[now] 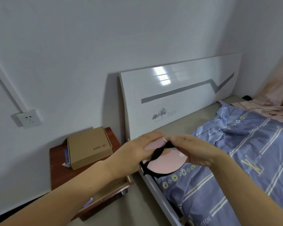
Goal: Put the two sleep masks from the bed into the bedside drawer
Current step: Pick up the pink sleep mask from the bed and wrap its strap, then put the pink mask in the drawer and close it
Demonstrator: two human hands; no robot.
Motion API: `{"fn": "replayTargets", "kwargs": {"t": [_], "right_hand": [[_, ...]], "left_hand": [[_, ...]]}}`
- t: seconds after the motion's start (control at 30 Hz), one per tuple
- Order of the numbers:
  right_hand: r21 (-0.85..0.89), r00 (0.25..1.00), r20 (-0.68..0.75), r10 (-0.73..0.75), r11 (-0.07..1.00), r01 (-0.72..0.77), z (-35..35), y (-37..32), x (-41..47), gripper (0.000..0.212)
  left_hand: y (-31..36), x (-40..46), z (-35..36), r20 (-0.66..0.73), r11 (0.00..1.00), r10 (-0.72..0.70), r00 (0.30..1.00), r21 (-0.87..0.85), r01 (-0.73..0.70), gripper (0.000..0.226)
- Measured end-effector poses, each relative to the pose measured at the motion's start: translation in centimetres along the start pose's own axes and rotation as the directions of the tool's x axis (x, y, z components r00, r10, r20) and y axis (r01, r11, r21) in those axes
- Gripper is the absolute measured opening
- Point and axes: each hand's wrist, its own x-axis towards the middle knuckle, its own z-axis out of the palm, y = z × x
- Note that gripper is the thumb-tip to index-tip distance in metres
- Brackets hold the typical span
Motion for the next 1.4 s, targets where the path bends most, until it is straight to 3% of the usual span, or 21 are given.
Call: {"fn": "replayTargets", "kwargs": {"t": [0.1, 0.17, 0.2, 0.27, 0.3, 0.33, 0.37, 0.47, 0.6, 0.77, 0.87, 0.93, 1.0, 1.1, 1.23, 1.4], "right_hand": [[-0.116, 0.998, -0.051, -0.026, 0.993, 0.02, -0.1, 0.4, 0.7, 0.027], [-0.04, 0.981, -0.184, -0.058, 0.998, 0.052, -0.4, 0.7, 1.4, 0.021], [0.01, 0.968, -0.242, -0.066, 0.997, 0.07, -0.6, 0.8, 1.7, 0.021], [0.061, 0.951, -0.3, -0.067, 0.994, 0.089, -0.8, 1.3, 2.2, 0.022], [0.066, 0.95, -0.305, -0.068, 0.994, 0.092, -0.7, 1.7, 2.6, 0.022], [0.065, 0.951, -0.302, -0.069, 0.994, 0.093, -0.5, 2.0, 3.1, 0.022], [0.068, 0.953, -0.295, -0.068, 0.993, 0.092, -0.3, 2.4, 3.6, 0.023], [0.091, 0.966, -0.256, -0.032, 0.994, 0.057, 0.4, 3.0, 5.2, 0.025], [-0.096, 0.97, -0.22, 0.102, 0.987, -0.125, 0.8, 5.1, 7.7, 0.022], [-0.386, 0.969, -0.221, 0.111, 0.903, -0.192, 2.3, 10.4, 12.5, 0.021], [-0.462, 0.959, -0.215, 0.187, 0.845, -0.269, 3.8, 14.8, 15.3, 0.024], [-0.436, 0.934, -0.18, 0.307, 0.827, -0.356, 4.9, 17.6, 17.2, 0.021], [-0.403, 0.887, -0.122, 0.446, 0.794, -0.455, 5.8, 20.1, 19.2, 0.017], [-0.45, 0.843, -0.145, 0.518, 0.724, -0.523, 6.3, 23.6, 23.5, 0.013], [-0.539, 0.844, -0.24, 0.48, 0.658, -0.527, 6.5, 28.4, 31.5, 0.018], [-0.639, 0.842, -0.28, 0.461, 0.565, -0.522, 5.9, 35.8, 39.4, 0.027]], "left_hand": [[-0.7, -0.1, 1.0, -0.059, 0.997, -0.071, 0.996, -0.039, 0.069, 0.053], [-1.1, -0.6, 1.5, -0.138, 0.905, -0.354, 0.925, -0.3, 0.302, 0.052], [-1.3, -0.7, 1.7, -0.123, 0.774, -0.541, 0.832, -0.459, 0.436, 0.05], [-1.8, -0.9, 1.8, 0.067, 0.35, -0.773, 0.63, -0.784, 0.512, 0.029], [-2.0, -0.9, 1.9, 0.256, 0.08, -0.766, 0.589, -0.872, 0.483, 0.013], [-2.3, -0.9, 2.2, 0.412, -0.124, -0.714, 0.566, -0.87, 0.477, 0.024], [-2.4, -1.0, 2.7, 0.519, -0.246, -0.654, 0.55, -0.834, 0.494, 0.037], [-2.2, -1.8, 4.3, 0.545, -0.26, -0.681, 0.489, -0.804, 0.535, 0.018], [-3.0, -4.9, 5.7, 0.506, -0.241, -0.765, 0.398, -0.798, 0.552, 0.025], [-3.3, -10.8, 8.2, 0.673, -0.461, -0.662, 0.328, -0.712, 0.53, 0.028], [-3.1, -14.9, 11.2, 0.734, -0.622, -0.663, 0.146, -0.649, 0.437, 0.027], [-3.7, -17.6, 13.6, 0.69, -0.631, -0.724, -0.03, -0.642, 0.436, 0.018], [-5.1, -20.0, 15.8, 0.673, -0.654, -0.726, -0.139, -0.614, 0.443, 0.014], [-8.7, -22.7, 19.0, 0.692, -0.706, -0.688, -0.218, -0.567, 0.425, 0.012], [-15.3, -25.7, 24.2, 0.659, -0.728, -0.678, -0.325, -0.54, 0.423, 0.015], [-21.5, -29.5, 32.2, 0.55, -0.678, -0.718, -0.427, -0.415, 0.607, 0.015]]}}
